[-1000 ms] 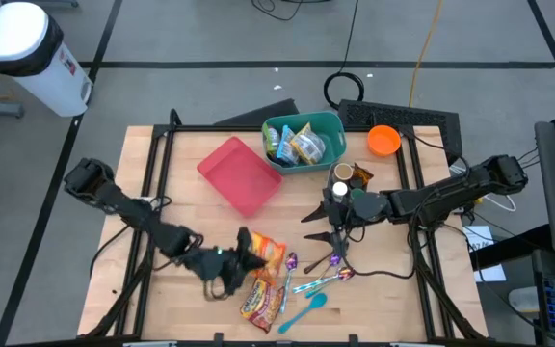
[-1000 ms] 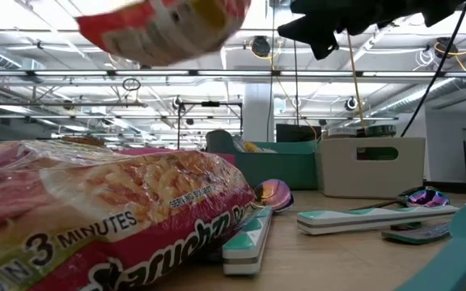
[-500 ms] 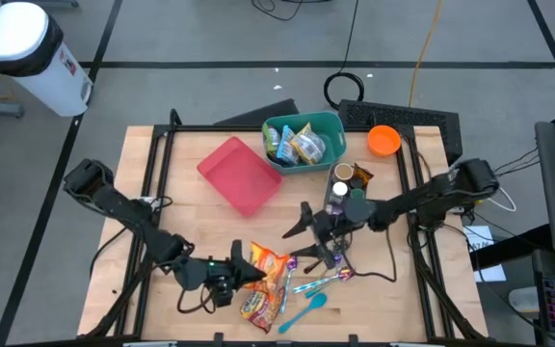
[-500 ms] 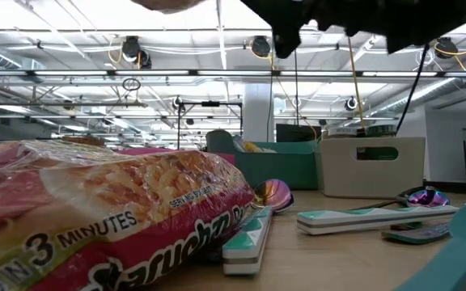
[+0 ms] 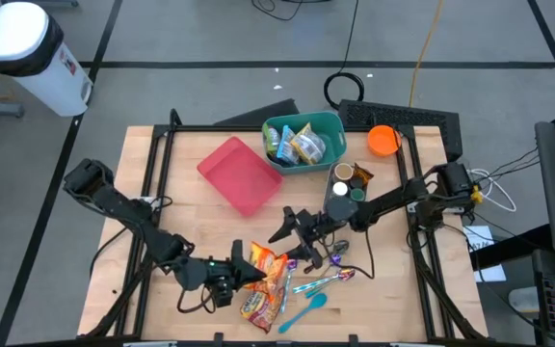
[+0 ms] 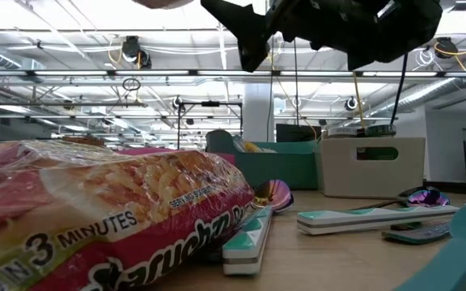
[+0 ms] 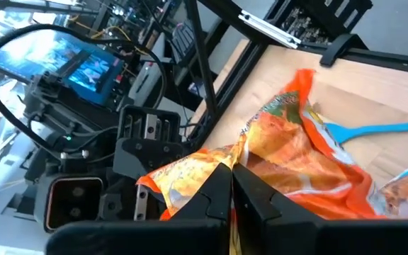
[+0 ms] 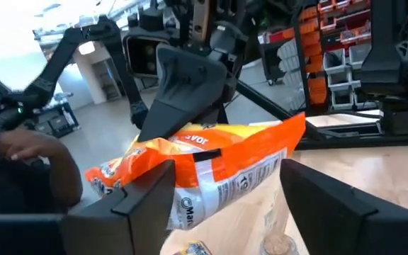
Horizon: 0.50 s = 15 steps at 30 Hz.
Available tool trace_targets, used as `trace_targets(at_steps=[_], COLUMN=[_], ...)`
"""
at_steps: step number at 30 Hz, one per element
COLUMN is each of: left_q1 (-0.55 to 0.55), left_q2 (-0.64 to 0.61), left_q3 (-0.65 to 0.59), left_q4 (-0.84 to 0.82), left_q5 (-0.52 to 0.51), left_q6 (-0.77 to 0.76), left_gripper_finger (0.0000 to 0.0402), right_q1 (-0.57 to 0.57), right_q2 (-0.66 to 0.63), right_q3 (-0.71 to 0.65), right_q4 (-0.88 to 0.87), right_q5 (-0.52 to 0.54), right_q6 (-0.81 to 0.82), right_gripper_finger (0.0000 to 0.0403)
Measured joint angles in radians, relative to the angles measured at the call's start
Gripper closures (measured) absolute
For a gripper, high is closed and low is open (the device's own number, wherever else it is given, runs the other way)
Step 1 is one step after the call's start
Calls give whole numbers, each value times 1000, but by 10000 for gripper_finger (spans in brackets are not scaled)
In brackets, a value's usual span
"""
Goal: Pick & Place Food Item
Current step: Put the orange noodle pack into the green bin
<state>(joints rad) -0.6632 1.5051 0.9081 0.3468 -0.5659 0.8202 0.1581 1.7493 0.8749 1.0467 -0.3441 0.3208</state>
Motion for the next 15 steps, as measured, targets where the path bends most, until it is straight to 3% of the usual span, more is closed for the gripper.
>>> trace_targets(at_steps=[6,15], left_q1=[1,2], left_q2=[0,0], left_q3=[0,0], left_q4=[-7,-8], left_q5=[-4,-10], left_q6=[-15,-17], left_gripper_finger=[390,390], right_q1=[0,0], right_q2=[0,0], right_q3=[0,0], right_q4=[-3,2], right_q5=[-2,-108], right_q6=[-23,-101], right_gripper_finger=[216,373])
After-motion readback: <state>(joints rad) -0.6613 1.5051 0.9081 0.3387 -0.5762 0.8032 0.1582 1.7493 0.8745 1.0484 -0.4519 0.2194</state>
